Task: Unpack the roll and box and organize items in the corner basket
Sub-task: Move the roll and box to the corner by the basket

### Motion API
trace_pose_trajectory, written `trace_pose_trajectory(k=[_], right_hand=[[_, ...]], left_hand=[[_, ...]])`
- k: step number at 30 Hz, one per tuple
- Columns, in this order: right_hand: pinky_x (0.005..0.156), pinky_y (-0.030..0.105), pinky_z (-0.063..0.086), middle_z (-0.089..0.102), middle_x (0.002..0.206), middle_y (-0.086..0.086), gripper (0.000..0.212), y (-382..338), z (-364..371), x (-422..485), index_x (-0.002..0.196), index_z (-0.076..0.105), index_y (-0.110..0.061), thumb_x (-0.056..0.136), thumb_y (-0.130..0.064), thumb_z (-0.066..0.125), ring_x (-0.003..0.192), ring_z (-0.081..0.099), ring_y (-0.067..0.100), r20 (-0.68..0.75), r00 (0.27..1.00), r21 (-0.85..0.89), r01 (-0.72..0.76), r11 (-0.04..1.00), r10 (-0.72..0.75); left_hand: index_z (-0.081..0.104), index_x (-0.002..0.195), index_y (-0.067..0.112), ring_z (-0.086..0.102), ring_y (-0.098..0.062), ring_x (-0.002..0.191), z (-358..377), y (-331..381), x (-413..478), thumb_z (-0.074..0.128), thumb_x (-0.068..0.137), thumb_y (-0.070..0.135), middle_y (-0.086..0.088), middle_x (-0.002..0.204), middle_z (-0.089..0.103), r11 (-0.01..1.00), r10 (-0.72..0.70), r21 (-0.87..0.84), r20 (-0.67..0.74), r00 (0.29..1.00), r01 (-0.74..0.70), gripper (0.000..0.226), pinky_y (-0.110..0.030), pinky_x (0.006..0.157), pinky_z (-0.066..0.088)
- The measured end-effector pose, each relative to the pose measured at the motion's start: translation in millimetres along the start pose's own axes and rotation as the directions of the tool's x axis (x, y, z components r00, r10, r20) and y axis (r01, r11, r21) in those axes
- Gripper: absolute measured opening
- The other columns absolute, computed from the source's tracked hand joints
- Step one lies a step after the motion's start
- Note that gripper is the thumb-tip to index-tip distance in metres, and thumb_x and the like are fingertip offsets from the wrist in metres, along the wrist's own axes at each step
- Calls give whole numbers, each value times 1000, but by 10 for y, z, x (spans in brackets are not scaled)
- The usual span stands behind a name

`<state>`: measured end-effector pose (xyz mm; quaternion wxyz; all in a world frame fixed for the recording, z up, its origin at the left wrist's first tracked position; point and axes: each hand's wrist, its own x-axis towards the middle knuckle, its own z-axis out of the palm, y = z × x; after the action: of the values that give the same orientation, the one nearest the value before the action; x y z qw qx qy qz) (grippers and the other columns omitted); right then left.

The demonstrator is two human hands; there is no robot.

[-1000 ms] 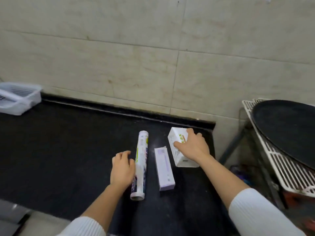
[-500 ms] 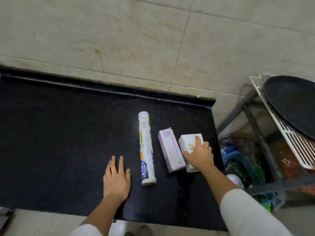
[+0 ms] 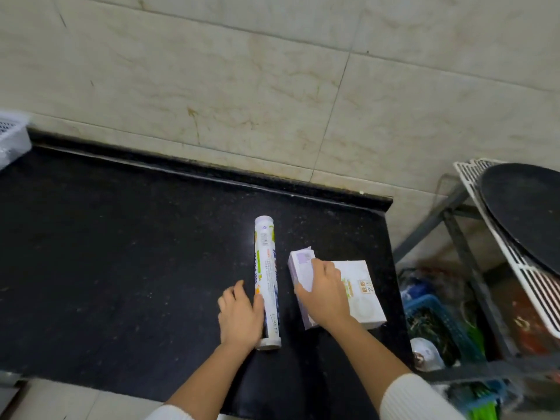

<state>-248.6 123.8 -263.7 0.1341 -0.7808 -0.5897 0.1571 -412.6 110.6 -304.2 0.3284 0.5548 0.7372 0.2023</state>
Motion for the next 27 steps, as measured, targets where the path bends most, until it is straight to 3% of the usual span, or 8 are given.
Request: trace_pose_trajectory(k=[5, 9, 12, 16, 21, 27], right_hand=[[89, 41, 47, 43, 126, 11, 80, 61, 222, -6, 147, 11, -30, 83, -42, 56, 109, 49, 29, 160, 980, -52, -110, 993, 117], [86, 42, 47, 46, 123, 14, 89, 113, 295, 35, 149, -5, -35, 84, -41, 56, 105, 52, 30, 137, 982, -99, -114, 989, 127], [78, 39, 44, 47, 117, 11, 86, 22, 286, 78, 148, -3, -38, 83, -44, 52, 101, 54, 30, 131, 988, -73, -76, 994, 85], [77, 39, 44, 46, 120, 12, 82, -466, 296, 150, 149, -3, -40, 85, -44, 49, 102, 58, 35, 195, 981, 57, -18, 998, 6], [84, 43, 51, 48, 122, 12, 81, -1511, 460, 150, 149, 3, -39, 85, -44, 52, 104, 59, 35, 219, 959, 187, 139, 973, -179], [85, 44, 51, 49, 119, 10, 79, -2979, 1052, -80, 148, 5, -41, 85, -45, 52, 103, 59, 35, 280, 883, 241, 314, 918, -376]], left_hand=[[9, 151, 10, 35, -31, 130, 147, 125, -17, 62, 81, 48, -13, 139, 37, 993, -36, 113, 193, 981, 14, 96, -42, 100, 39], [33, 133, 7, 52, -33, 114, 184, 179, 52, 70, 74, 42, -16, 126, 46, 987, -131, 123, 246, 960, 103, 78, -39, 92, 47], [44, 121, 5, 58, -33, 105, 83, 132, 135, 69, 74, 43, -15, 120, 49, 980, -196, 27, 195, 961, 195, 66, -34, 83, 48], [53, 111, 7, 53, -20, 84, -310, -153, 192, 69, 69, 38, -10, 110, 56, 977, -174, -108, 110, 979, 185, 54, -26, 69, 41], [57, 108, 10, 59, -20, 92, -1159, -784, 346, 71, 67, 33, -7, 105, 59, 932, -223, -304, -47, 974, 198, 49, -30, 72, 47], [56, 109, 6, 60, -25, 94, -2317, -1849, 584, 73, 69, 28, -10, 106, 57, 886, -355, -388, -212, 911, 255, 48, -36, 79, 51]])
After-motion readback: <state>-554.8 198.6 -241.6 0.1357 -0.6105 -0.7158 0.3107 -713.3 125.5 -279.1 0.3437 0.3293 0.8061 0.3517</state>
